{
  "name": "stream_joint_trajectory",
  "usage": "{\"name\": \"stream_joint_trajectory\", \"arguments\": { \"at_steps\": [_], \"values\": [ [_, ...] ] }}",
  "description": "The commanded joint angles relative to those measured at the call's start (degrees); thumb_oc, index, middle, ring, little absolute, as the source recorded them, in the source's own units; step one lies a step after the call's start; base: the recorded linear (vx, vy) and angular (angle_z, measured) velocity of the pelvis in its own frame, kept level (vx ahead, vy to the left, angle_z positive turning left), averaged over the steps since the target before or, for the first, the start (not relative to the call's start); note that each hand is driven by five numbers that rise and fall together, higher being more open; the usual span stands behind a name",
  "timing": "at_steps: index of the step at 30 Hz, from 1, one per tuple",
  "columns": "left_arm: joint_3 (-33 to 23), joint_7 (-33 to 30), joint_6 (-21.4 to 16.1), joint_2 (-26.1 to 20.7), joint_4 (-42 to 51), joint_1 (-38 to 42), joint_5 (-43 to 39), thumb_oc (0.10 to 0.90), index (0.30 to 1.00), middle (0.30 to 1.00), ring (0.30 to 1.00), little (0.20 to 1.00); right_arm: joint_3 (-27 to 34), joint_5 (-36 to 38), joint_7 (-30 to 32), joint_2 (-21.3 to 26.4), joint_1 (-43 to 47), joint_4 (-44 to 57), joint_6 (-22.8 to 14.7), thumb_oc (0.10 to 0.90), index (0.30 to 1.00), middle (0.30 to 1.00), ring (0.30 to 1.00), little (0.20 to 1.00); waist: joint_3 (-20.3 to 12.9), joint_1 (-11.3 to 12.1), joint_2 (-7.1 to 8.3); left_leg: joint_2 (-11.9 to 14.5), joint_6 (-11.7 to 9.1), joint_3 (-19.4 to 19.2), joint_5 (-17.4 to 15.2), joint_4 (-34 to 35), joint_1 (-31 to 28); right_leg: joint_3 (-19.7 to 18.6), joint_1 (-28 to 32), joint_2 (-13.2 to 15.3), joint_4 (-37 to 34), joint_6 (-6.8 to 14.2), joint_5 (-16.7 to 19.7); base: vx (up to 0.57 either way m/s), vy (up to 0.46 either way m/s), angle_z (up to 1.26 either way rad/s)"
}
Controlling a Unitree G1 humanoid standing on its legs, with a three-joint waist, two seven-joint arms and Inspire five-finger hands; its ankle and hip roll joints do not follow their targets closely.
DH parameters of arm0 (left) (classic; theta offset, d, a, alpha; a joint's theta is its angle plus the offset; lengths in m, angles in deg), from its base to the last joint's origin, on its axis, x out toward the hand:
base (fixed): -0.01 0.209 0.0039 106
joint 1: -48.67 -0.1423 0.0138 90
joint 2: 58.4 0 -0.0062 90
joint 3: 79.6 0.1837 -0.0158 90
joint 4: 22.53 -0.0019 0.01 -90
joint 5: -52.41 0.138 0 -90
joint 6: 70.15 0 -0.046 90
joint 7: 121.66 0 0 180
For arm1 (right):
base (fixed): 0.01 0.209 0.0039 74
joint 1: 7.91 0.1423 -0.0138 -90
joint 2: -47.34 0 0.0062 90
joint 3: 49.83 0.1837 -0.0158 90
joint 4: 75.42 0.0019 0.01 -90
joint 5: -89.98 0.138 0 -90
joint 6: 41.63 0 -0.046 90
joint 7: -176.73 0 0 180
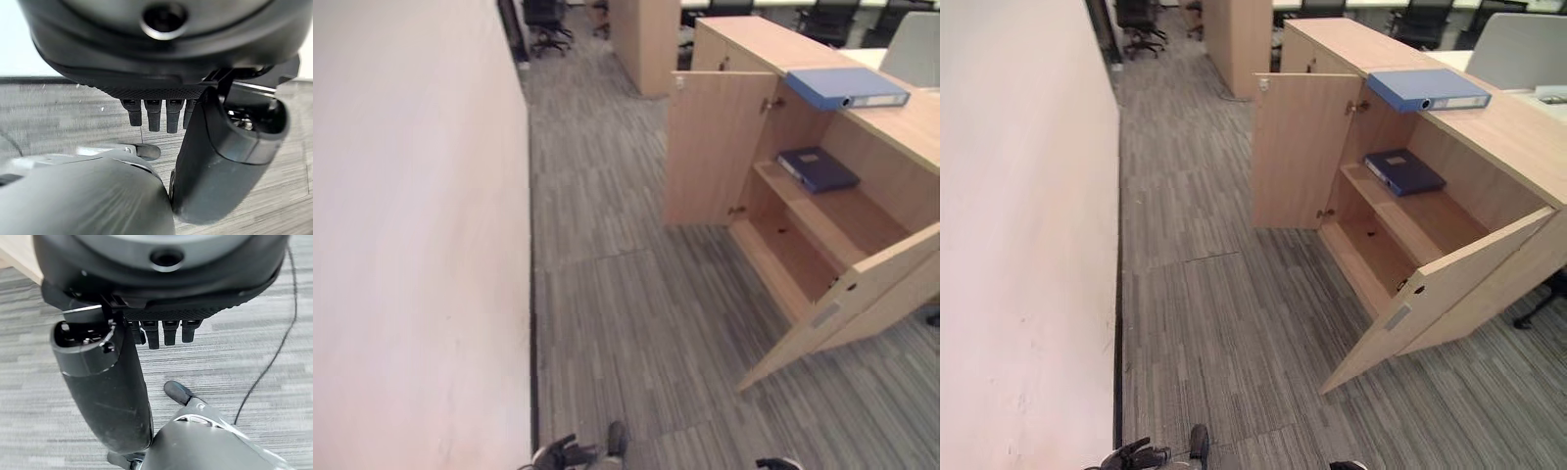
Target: Put the empty folder in the office cabinet
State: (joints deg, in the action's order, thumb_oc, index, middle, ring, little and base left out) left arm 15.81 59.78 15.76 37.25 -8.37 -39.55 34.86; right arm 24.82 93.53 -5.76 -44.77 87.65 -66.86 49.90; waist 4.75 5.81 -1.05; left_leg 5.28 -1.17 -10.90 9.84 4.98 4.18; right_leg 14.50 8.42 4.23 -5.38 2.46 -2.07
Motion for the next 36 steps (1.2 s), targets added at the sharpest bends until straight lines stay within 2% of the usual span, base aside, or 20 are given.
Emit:
{"name": "stream_joint_trajectory", "arguments": {
  "at_steps": [1, 6, 10, 14, 15, 17, 18, 19, 20, 21, 24, 25, 26, 27, 30, 32, 34, 36],
  "values": [
    [2.1, -1.0, 0.7, -1.0, -2.3, -5.7, 3.5, 0.8, 0.9, 0.9, 0.9, 0.9, -4.0, -3.0, -0.7, -0.5, 0.1, -1.8, 1.4, 0.8, 0.9, 0.9, 0.9, 0.9, -1.3, 2.3, 1.9, -2.3, -3.1, 1.2, 0.8, 0.0, 6.2, 0.7, 4.5, 3.3, 0.4, 3.9, -2.5, 0.16, 0.16, -0.25],
    [2.8, -1.0, 0.8, -1.6, -2.6, -5.3, 4.8, 0.8, 0.9, 0.9, 0.9, 0.9, -4.8, -1.8, -0.5, -1.3, 1.9, 0.7, 0.9, 0.8, 0.9, 0.9, 0.9, 0.9, -1.5, 2.6, 2.42, -3.6, -1.6, -0.3, -0.9, 0.0, 6.1, 0.2, 2.9, 5.7, 0.4, 5.5, -0.4, 0.12, 0.143, -0.12],
    [2.6, -1.2, 0.8, -2.4, -2.9, -5.0, 5.5, 0.8, 0.9, 0.9, 0.9, 0.9, -6.1, -1.9, -1.0, -2.1, 3.0, 2.7, 0.8, 0.8, 0.9, 0.9, 0.9, 0.9, -1.7, 2.6, 2.9, -5.7, 0.3, -1.1, -3.0, 0.0, 5.4, 1.0, 2.0, 8.4, 0.5, 7.3, 2.7, 0.12, 0.17, -0.12],
    [2.6, -0.8, 0.9, -2.5, -2.8, -5.4, 6.1, 0.8, 0.9, 0.9, 0.9, 0.9, -6.1, -2.7, -1.5, -2.0, 2.7, 2.6, 0.9, 0.8, 0.9, 0.9, 0.9, 0.9, -2.3, 2.6, 3.0, -8.2, 2.2, -0.6, -5.1, 0.0, 3.6, 1.6, 0.7, 11.7, 5.3, 8.8, 6.8, 0.09, 0.17, -0.03],
    [2.6, -0.8, 0.9, -2.5, -2.8, -5.4, 6.1, 0.8, 0.9, 0.9, 0.9, 0.9, -6.1, -2.7, -1.5, -2.0, 2.7, 2.6, 0.9, 0.8, 0.9, 0.9, 0.9, 0.9, -2.3, 2.6, 2.99, -8.2, 2.2, -0.6, -5.1, 0.0, 3.6, 1.6, 0.6, 11.7, 5.3, 8.8, 6.8, 0.09, 0.2, 0.0],
    [2.9, -0.6, 1.0, -2.4, -2.6, -5.9, 6.6, 0.8, 0.9, 0.9, 0.9, 0.9, -6.0, -3.2, -1.8, -1.7, 2.4, 2.3, 1.1, 0.8, 0.9, 0.9, 0.9, 0.9, -2.4, 2.3, 2.54, -9.8, 3.5, 0.2, -6.3, 0.0, 1.8, 1.9, -0.4, 13.8, 11.4, 8.9, 9.9, 0.11, 0.268, 0.04],
    [3.4, -0.1, 1.3, -2.5, -2.3, -6.3, 7.1, 0.8, 0.9, 0.9, 0.9, 0.9, -5.8, -3.3, -1.9, -1.5, 2.2, 2.4, 1.2, 0.8, 0.9, 0.9, 0.9, 0.9, -1.6, 1.6, 1.77, -11.3, 4.7, 1.4, -7.5, 0.0, -0.6, 1.8, -2.6, 15.6, 19.7, 7.8, 13.3, 0.12, 0.32, 0.22],
    [3.7, 0.1, 1.4, -2.6, -2.3, -6.5, 7.4, 0.8, 0.9, 0.9, 0.9, 0.9, -5.8, -3.3, -1.7, -1.4, 2.1, 2.6, 1.2, 0.8, 0.9, 0.9, 0.9, 0.9, -1.1, 1.2, 1.37, -11.9, 5.1, 1.8, -8.1, 0.0, -1.7, 2.4, -3.8, 16.8, 23.5, 7.4, 15.3, 0.09, 0.258, 0.3],
    [3.7, 0.1, 1.4, -2.6, -2.3, -6.5, 7.4, 0.8, 0.9, 0.9, 0.9, 0.9, -5.8, -3.3, -1.7, -1.4, 2.1, 2.6, 1.2, 0.8, 0.9, 0.9, 0.9, 0.9, -1.1, 1.2, 1.38, -11.9, 5.2, 1.8, -8.1, 0.0, -1.7, 2.4, -3.8, 16.8, 23.6, 7.4, 15.2, 0.12, 0.194, 0.4],
    [4.1, 0.1, 1.7, -2.9, -2.3, -6.7, 7.6, 0.8, 0.9, 0.9, 0.9, 0.9, -6.0, -3.1, -1.5, -1.4, 2.3, 3.0, 1.1, 0.8, 0.9, 0.9, 0.9, 0.9, -0.2, 0.7, 1.04, -12.0, 5.2, 2.2, -10.0, 0.0, -3.8, 3.6, -6.6, 18.1, 27.9, 7.3, 15.2, 0.09, 0.124, 0.41],
    [4.6, 0.2, 1.6, -3.0, -2.1, -6.2, 7.7, 0.8, 0.9, 0.9, 0.9, 0.9, -6.2, -2.1, -1.2, -1.4, 3.3, 3.9, 0.9, 0.8, 0.9, 0.9, 0.9, 0.9, 1.3, -0.2, -0.42, -10.1, 4.7, 2.6, -10.1, 0.0, -5.5, 5.1, -11.4, 14.0, 25.6, 5.1, 8.8, 0.05, 0.039, 0.19],
    [4.7, 0.3, 1.5, -3.0, -2.1, -6.1, 7.5, 0.8, 0.9, 0.9, 0.9, 0.9, -5.8, -0.8, -0.9, -1.3, 3.6, 4.2, 0.8, 0.8, 0.9, 0.9, 0.9, 0.9, 2.0, -0.7, -0.77, -9.7, 4.4, 2.9, -10.2, 0.0, -6.3, 4.7, -13.0, 11.5, 23.1, 4.6, 7.4, 0.02, -0.02, 0.08],
    [4.7, 0.3, 1.5, -3.0, -2.1, -6.1, 7.5, 0.8, 0.9, 0.9, 0.9, 0.9, -5.8, -0.8, -0.9, -1.3, 3.6, 4.2, 0.8, 0.8, 0.9, 0.9, 0.9, 0.9, 2.0, -0.7, -0.78, -9.7, 4.4, 2.9, -10.2, 0.0, -6.3, 4.7, -13.0, 11.5, 23.1, 4.6, 7.4, 0.01, -0.037, 0.19],
    [4.7, 0.3, 1.3, -2.8, -2.2, -6.0, 7.0, 0.8, 0.9, 0.9, 0.9, 0.9, -4.5, 2.4, -0.5, -1.1, 4.3, 4.9, 0.3, 0.8, 0.9, 0.9, 0.9, 0.9, 3.5, -1.9, -0.76, -10.0, 4.5, 3.4, -9.7, 0.0, -7.5, 2.7, -16.1, 7.0, 16.0, 4.1, 9.2, 0.04, -0.032, 0.25],
    [4.7, 0.6, 1.3, -2.7, -2.5, -5.7, 7.6, 0.8, 0.9, 0.9, 0.9, 0.9, -4.4, 4.2, -0.6, -1.3, 4.7, 5.2, 0.4, 0.8, 0.9, 0.9, 0.9, 0.9, 5.2, -3.4, 0.79, -11.4, 4.1, 4.8, -10.8, 0.0, -10.4, 1.1, -20.3, 2.3, 6.4, 5.8, 14.3, 0.12, -0.042, -0.06],
    [4.6, 0.8, 1.2, -2.7, -2.7, -5.5, 8.3, 0.8, 0.9, 0.9, 0.9, 0.9, -4.4, 4.1, -0.5, -1.1, 4.5, 5.6, 0.2, 0.8, 0.9, 0.9, 0.9, 0.9, 5.0, -4.1, 2.05, -12.6, 3.9, 5.7, -11.2, 0.0, -10.5, 1.3, -20.7, 1.0, 1.3, 6.6, 16.2, 0.14, -0.045, 0.19],
    [4.5, 0.8, 1.2, -2.6, -2.9, -5.4, 8.4, 0.8, 0.9, 0.9, 0.9, 0.9, -4.1, 4.6, -0.3, -0.9, 4.3, 5.8, 0.2, 0.8, 0.9, 0.9, 0.9, 0.9, 4.8, -4.3, 2.5, -12.9, 3.9, 6.0, -11.4, 0.0, -10.4, 1.2, -21.4, 0.4, 0.4, 6.8, 16.6, 0.12, -0.035, 0.29],
    [4.4, 1.0, 1.2, -2.7, -3.4, -4.9, 9.0, 0.8, 0.9, 0.9, 0.9, 0.9, -2.1, 6.2, 0.0, -0.3, 3.3, 5.4, 0.3, 0.8, 0.9, 0.9, 0.9, 0.9, 4.6, -5.5, 3.41, -14.0, 4.0, 6.8, -11.9, 0.0, -10.2, 0.0, -22.9, 0.3, 0.4, 7.4, 18.0, 0.15, -0.038, 0.34]
  ]
}}
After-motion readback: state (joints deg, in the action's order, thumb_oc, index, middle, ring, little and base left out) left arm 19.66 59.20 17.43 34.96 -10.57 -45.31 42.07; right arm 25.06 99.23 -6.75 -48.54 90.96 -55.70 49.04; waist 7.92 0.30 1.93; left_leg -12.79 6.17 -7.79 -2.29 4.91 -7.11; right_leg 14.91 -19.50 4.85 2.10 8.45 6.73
